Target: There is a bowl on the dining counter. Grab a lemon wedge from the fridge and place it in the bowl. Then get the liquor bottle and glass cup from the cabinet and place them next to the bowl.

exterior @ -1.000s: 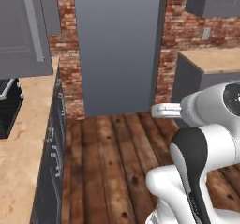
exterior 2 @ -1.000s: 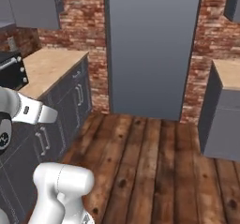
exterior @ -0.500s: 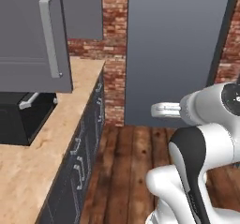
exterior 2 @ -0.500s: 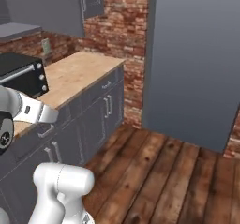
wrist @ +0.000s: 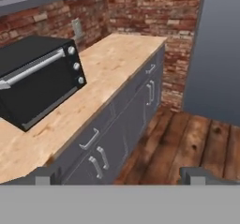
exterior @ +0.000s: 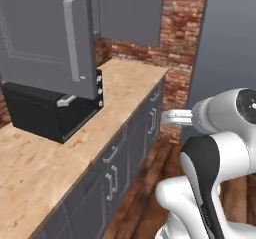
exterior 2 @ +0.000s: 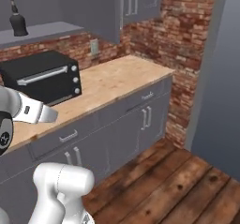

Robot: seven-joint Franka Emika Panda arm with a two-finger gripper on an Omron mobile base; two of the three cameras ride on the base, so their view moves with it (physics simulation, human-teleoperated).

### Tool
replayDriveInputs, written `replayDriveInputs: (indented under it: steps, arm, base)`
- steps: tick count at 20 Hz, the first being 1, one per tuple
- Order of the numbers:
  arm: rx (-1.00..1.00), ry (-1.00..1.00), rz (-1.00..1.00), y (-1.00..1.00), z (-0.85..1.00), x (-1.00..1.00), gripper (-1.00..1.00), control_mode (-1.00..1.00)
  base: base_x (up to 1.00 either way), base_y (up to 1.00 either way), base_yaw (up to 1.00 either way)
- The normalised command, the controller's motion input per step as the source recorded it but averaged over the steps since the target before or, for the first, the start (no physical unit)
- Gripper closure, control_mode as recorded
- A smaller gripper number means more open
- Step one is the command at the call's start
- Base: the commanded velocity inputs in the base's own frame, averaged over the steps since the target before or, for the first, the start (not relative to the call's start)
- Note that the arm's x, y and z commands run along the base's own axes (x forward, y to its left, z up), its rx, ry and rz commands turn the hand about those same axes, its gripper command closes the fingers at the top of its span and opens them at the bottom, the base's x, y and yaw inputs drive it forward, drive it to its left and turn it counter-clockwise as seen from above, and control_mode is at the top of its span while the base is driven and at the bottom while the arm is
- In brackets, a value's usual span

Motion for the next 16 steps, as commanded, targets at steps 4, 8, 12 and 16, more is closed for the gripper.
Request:
replayDriveInputs:
  steps: [4,8,12,16]
  arm:
    - [0.00,0.00,0.00,0.00,0.00,0.00,-1.00,1.00]
    - [0.00,0.00,0.00,0.00,0.00,0.00,-1.00,1.00]
    - [0.00,0.00,0.00,0.00,0.00,0.00,-1.00,1.00]
    - [0.00,0.00,0.00,0.00,0.00,0.00,-1.00,1.00]
  base:
    - [0.41,-0.48,0.52]
    - [0.44,-0.49,0.51]
    - [0.43,-0.55,0.49]
    - [0.49,-0.55,0.47]
